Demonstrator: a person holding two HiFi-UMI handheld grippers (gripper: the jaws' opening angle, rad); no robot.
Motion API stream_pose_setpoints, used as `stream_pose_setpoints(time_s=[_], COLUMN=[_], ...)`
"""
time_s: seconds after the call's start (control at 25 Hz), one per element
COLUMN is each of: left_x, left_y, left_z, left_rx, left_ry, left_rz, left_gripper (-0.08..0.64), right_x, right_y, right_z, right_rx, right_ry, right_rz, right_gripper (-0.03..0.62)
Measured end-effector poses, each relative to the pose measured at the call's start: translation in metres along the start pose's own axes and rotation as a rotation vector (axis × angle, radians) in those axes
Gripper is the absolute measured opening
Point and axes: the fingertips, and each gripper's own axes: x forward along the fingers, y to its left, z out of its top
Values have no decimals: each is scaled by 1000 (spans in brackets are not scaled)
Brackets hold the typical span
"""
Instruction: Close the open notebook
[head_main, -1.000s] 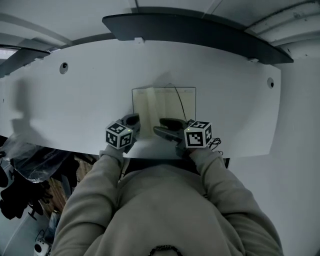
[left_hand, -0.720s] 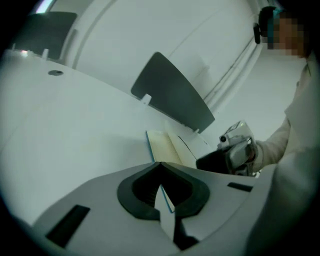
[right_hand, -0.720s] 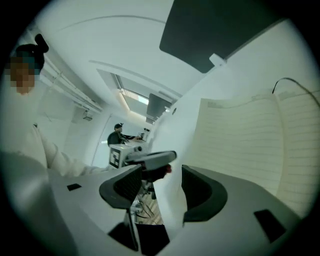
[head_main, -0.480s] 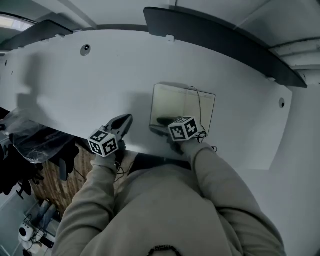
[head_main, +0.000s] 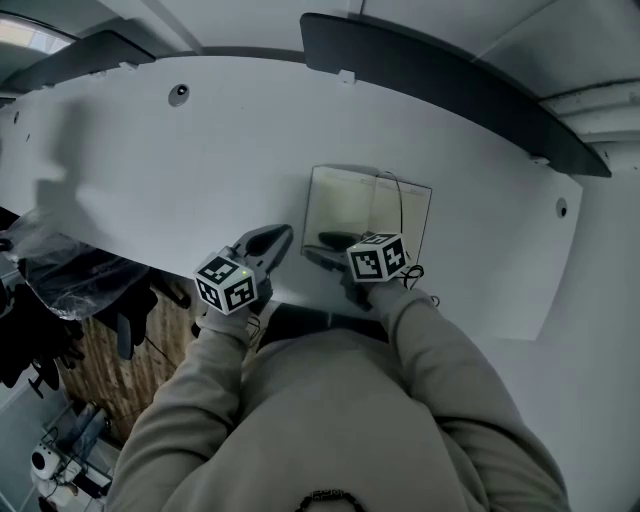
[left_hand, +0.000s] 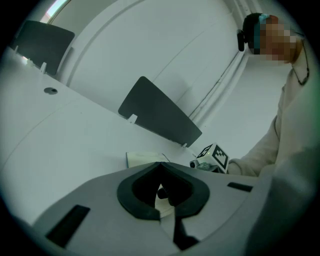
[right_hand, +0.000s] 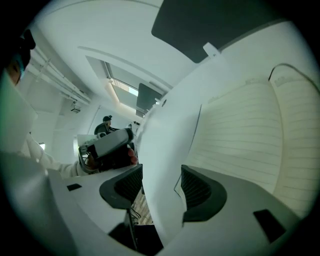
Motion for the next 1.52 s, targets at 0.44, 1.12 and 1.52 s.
stream_pose_setpoints(time_s=[0.44,1.12,1.52], left_x=[56,78,73], left_y=[-126,-210,-201], left_z=[80,116,118], left_rx=[355,473,450], left_ry=[6,-42,-50], left_rz=[-182,-228,-206], left_gripper=[-5,-5,-5], right_x=[-228,-310,-307], right_y=[49,69,72], right_z=[95,96,103], right_rx=[-297,-420,-435], right_ry=[-460,-586,-572], right_rz=[-263,-450,-432], right_gripper=[28,20,18])
